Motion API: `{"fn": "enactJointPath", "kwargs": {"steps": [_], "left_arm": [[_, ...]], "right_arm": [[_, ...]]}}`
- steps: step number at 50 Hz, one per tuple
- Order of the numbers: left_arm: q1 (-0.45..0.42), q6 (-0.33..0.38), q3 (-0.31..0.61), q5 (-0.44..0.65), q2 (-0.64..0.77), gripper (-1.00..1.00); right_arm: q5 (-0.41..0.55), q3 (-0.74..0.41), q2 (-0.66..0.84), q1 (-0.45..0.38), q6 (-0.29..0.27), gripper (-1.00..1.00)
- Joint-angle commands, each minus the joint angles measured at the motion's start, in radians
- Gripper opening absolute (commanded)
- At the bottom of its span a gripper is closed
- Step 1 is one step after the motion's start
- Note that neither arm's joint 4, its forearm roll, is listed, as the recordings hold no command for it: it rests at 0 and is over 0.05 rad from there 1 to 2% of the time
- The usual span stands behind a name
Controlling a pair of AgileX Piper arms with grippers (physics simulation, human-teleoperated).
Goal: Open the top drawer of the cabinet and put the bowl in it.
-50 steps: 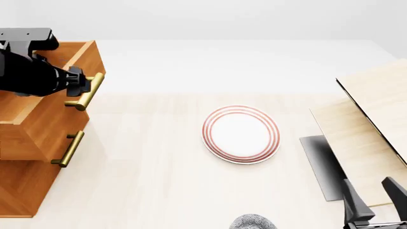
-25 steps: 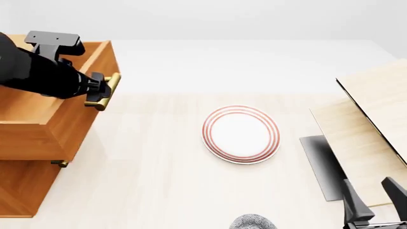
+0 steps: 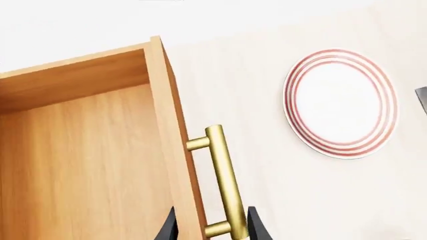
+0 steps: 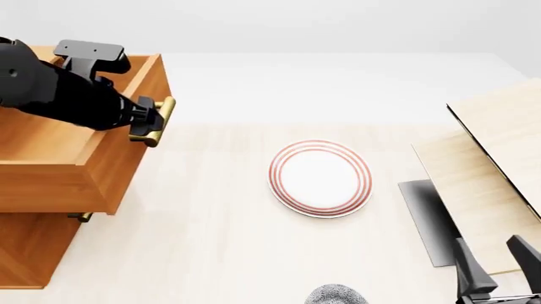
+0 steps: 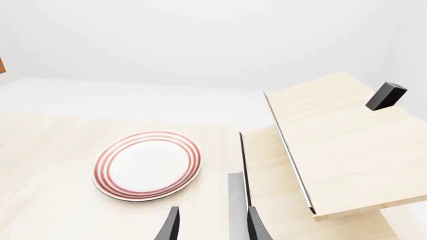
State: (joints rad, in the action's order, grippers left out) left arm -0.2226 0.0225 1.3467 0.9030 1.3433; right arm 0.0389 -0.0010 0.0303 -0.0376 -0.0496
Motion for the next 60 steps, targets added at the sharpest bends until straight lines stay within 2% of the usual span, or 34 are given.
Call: {"fn": "enactJointPath", "kwargs": {"steps": [1, 33, 60], "left_arm": [[-0.037, 0.009, 0.004, -0.006, 0.013, 1.00], [-0.129, -0.001, 0.032, -0.003, 0.040, 1.00], [-0.142, 0.015, 0.066, 0.024, 0.033, 1.00]], "right_arm": [[0.002, 0.000, -0.002, 0.000, -0.001, 1.00], [0.006, 0.000, -0.003, -0.002, -0.004, 1.00], [0.006, 0.000, -0.001, -0.003, -0.005, 1.00]]}}
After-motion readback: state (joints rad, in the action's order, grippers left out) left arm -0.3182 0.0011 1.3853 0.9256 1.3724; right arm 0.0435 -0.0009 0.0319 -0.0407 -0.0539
